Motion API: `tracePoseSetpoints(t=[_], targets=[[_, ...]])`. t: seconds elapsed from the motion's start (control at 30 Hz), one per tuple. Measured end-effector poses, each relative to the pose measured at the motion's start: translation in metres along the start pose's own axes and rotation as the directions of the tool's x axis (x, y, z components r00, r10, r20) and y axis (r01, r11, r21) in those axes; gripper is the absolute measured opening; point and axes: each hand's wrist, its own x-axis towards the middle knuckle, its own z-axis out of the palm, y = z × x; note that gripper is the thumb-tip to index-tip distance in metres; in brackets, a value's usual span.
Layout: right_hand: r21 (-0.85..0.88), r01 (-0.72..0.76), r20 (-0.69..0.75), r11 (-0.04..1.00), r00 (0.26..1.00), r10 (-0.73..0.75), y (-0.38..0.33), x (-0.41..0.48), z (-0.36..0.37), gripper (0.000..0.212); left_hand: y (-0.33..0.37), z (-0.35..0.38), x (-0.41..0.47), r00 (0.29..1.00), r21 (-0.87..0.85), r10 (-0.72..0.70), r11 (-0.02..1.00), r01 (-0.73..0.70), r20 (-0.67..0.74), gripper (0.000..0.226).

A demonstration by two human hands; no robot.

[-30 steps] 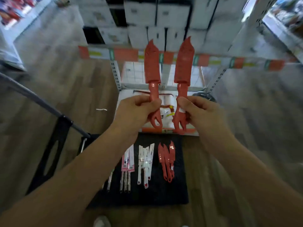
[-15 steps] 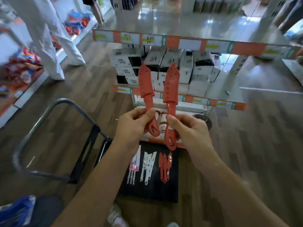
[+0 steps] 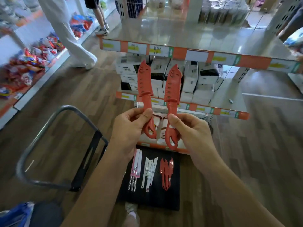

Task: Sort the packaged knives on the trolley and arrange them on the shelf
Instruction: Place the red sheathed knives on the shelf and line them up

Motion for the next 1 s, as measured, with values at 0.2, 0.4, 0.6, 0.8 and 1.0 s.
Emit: tracePoseSetpoints(t=[0.2, 0.4, 0.6, 0.8, 1.0], targets=[[0.002, 0.023, -0.036, 1.000, 0.999, -0.022, -0.012, 0.064, 0.055, 0.008, 0.035, -0.032, 0.077, 0.999, 0.047, 0.007, 0.999, -0.009, 0.043, 0.028], [0.043, 0.012, -0.070, 0.999, 0.998, -0.009, -0.031, 0.141, 0.117, 0.010, 0.076, -0.065, 0.167, 0.993, 0.104, 0.050, 0.993, -0.062, 0.108, 0.015], [0.016, 0.043, -0.105, 0.999, 0.994, -0.041, -0.047, 0.213, 0.147, 0.012, 0.103, -0.075, 0.248, 0.985, 0.141, 0.105, 0.982, -0.125, 0.140, 0.013], [-0.031, 0.058, -0.118, 0.998, 0.991, -0.061, -0.061, 0.278, 0.163, 0.016, 0.119, -0.075, 0.321, 0.972, 0.209, 0.185, 0.955, -0.212, 0.144, 0.025], [0.006, 0.021, -0.152, 1.000, 0.988, -0.020, -0.080, 0.342, 0.174, 0.025, 0.139, -0.081, 0.379, 0.965, 0.249, 0.234, 0.934, -0.256, 0.117, 0.009]])
